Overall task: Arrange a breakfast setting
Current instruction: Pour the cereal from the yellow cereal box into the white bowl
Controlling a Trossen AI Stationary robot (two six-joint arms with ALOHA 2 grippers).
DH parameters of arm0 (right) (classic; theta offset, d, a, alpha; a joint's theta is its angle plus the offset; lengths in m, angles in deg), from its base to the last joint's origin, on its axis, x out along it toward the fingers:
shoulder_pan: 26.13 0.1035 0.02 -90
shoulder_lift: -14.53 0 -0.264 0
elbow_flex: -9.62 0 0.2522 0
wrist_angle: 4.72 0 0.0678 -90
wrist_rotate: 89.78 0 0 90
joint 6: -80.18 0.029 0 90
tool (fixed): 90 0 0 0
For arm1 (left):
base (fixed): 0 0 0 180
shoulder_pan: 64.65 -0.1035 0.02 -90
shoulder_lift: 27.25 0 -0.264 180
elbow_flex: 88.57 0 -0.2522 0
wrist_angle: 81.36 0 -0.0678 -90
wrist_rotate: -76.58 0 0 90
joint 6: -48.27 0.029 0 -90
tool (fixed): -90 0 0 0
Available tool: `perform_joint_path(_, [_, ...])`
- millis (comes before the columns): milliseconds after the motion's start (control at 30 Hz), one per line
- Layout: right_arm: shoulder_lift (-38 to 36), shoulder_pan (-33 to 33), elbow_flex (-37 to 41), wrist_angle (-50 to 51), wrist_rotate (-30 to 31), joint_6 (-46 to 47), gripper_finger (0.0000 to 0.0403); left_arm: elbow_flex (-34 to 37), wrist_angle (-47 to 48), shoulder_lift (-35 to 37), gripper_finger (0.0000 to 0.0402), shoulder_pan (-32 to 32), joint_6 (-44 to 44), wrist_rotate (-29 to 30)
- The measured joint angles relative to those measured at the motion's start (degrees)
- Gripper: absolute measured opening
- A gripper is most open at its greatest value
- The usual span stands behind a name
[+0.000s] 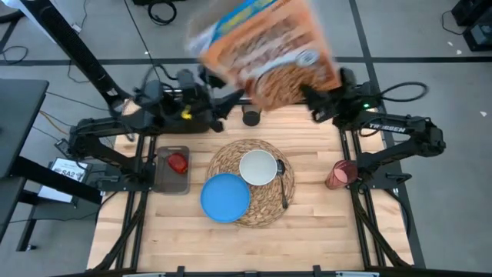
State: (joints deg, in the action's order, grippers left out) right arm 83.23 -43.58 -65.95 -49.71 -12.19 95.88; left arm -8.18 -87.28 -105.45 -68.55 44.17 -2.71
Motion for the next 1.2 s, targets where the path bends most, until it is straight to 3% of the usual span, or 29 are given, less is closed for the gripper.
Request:
perform_joint_path(100, [-1.6,-0.4,-0.2,-4.1,2.0,0.1,0.0288,-0.1,3.0,2.6,0.0319,0.5,0.0,-0.1])
perform_joint_path(333, [-4.3,-2.1,0.1,-3.4,0.5,-0.9,0.0288,-0.1,7.6,4.9,0.0322,2.1,-0.1,-0.2])
perform_joint_path(433, [-5.7,-2.8,0.4,-3.2,3.7,-1.3,0.0288,-0.1,8.1,4.9,0.0322,2.6,-0.2,-0.2])
perform_joint_path(500, [-5.2,-2.9,0.4,-6.5,0.8,1.3,0.0287,-0.1,8.7,4.8,0.0322,2.6,-1.0,-0.4])
perform_joint_path(633, [-6.5,-3.3,0.3,-3.2,2.9,-1.9,0.0287,-0.1,11.0,4.8,0.0322,2.5,-2.3,-0.2])
perform_joint_path(700, [-6.3,-2.8,0.1,-3.6,0.9,-2.1,0.0287,-0.1,11.8,4.8,0.0322,2.5,-2.9,-0.1])
perform_joint_path(833, [-7.7,-0.6,-0.1,2.6,2.2,-10.0,0.0287,-0.1,13.7,4.8,0.0322,2.6,-2.9,1.6])
perform_joint_path(1033, [-7.5,-0.9,0.0,14.6,2.8,-8.8,0.0287,-0.1,14.1,4.8,0.0322,2.5,-2.8,1.8])
perform_joint_path(1200, [-10.4,-0.7,-1.1,8.3,1.4,-10.5,0.0287,-0.1,14.1,4.8,0.0322,2.5,-2.7,1.7])
